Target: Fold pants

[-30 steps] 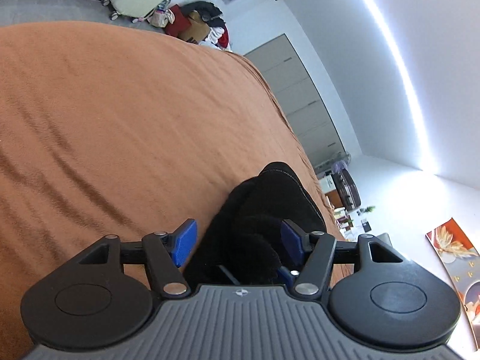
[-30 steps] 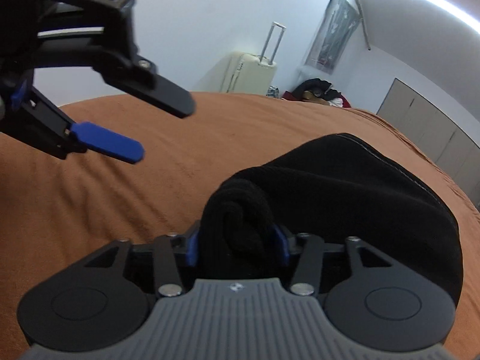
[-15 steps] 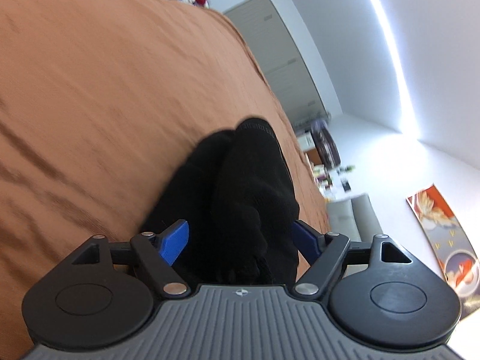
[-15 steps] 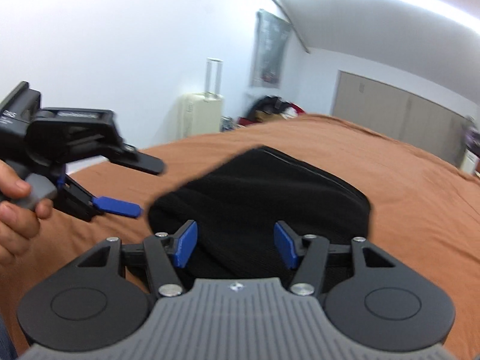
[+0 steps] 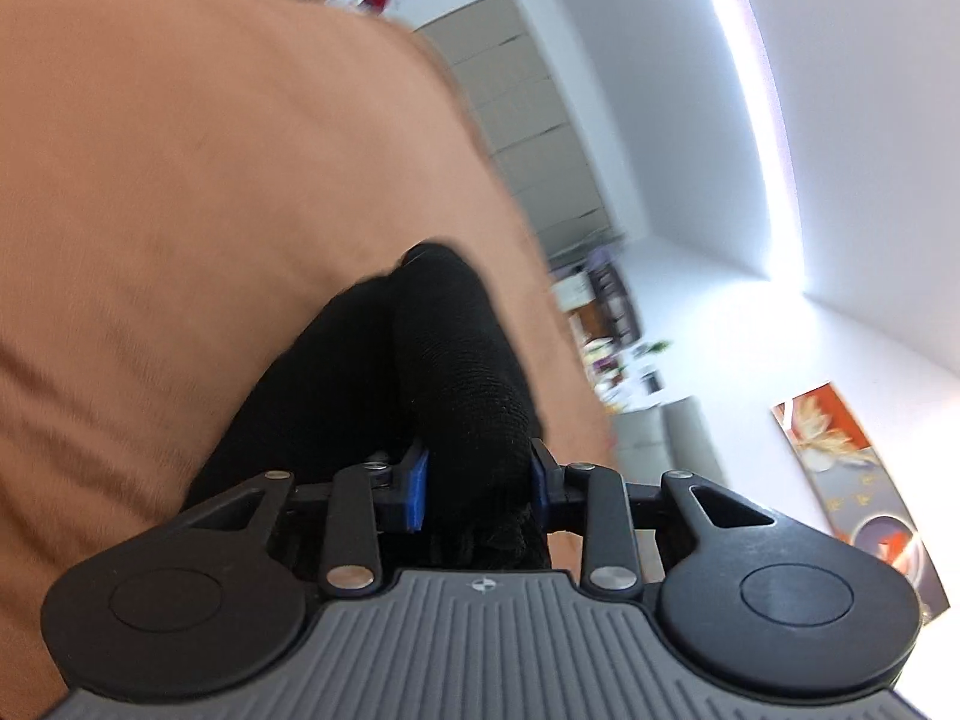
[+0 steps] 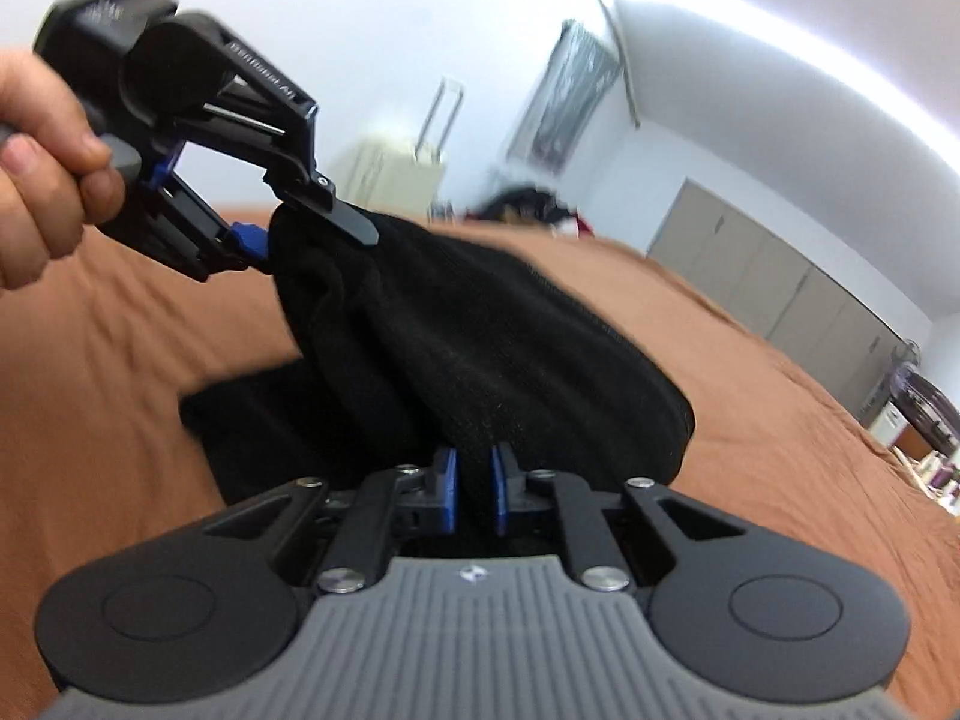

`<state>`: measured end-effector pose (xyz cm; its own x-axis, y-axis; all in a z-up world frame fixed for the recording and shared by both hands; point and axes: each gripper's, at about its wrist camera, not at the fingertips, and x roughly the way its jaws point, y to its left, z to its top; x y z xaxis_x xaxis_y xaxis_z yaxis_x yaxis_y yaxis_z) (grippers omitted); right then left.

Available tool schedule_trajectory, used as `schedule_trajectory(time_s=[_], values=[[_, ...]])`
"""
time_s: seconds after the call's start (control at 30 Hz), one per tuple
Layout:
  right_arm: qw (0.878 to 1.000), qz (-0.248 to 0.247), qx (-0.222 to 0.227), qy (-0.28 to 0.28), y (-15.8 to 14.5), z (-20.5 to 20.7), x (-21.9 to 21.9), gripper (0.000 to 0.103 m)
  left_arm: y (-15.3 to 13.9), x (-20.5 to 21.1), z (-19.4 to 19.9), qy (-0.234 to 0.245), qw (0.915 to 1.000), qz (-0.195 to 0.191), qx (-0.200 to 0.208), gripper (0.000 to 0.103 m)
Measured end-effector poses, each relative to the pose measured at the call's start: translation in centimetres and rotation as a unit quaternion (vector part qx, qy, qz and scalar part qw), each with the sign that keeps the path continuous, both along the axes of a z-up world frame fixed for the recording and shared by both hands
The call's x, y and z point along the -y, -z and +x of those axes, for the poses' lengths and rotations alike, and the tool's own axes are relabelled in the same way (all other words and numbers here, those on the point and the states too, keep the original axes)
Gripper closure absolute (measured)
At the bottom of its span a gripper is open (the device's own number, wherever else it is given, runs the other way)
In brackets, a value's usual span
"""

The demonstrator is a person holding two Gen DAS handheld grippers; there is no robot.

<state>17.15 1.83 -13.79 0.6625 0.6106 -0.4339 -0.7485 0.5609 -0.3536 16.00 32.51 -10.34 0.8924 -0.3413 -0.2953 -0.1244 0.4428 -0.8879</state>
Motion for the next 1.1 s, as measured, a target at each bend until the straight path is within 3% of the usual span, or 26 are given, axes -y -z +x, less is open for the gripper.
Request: schedule_trajectory(time_s=[0.1,0.27,0.37,0.5,0.57,0.67,0.77,0.9,1.0,1.1], values=[[1.0,0.023,-0.005,-0.02,-0.9,-0.5,0.5,0.096,0.4,-0.3,-0.9,0.005,0.9995,0.025,-0.018,0.067],[0.999,-0.033,-0.025,-0.029,1.3,0.4,-0.7,0.095,6.5,0.1,-0.5,0.011,0.9934,0.035,-0.109,0.067],[0.996,-0.077,-0.017,-0.05,2.4,-0.2,-0.7,0.094,7.1,0.5,-0.9,0.008,0.9942,0.04,-0.1,0.065],[0.994,-0.082,-0.04,-0.06,1.2,0.5,0.4,0.091,6.7,0.4,-1.1,0.019,0.9946,0.046,-0.091,0.065],[0.993,-0.06,-0.074,-0.064,0.2,1.5,0.7,0.087,6.9,0.1,-1.3,0.019,0.9952,0.036,-0.089,0.065],[0.989,0.049,-0.129,-0.057,-2.6,4.3,1.1,0.081,6.5,0.0,-1.6,0.021,0.9954,0.032,-0.088,0.065],[0.983,0.113,-0.144,0.006,-4.6,7.9,0.7,0.075,6.8,0.0,-1.6,0.019,0.9955,0.031,-0.087,0.065],[0.979,0.114,-0.147,0.086,-4.2,13.2,-2.1,0.073,6.9,0.3,-1.7,0.019,0.9956,0.03,-0.087,0.065],[0.976,0.117,-0.159,0.095,-2.9,16.3,-4.9,0.073,6.6,0.3,-0.9,0.02,0.9955,0.029,-0.088,0.065],[0.976,0.089,-0.175,0.095,-1.1,18.7,-8.8,0.07,6.7,0.5,-0.6,0.022,0.9954,0.029,-0.088,0.065]])
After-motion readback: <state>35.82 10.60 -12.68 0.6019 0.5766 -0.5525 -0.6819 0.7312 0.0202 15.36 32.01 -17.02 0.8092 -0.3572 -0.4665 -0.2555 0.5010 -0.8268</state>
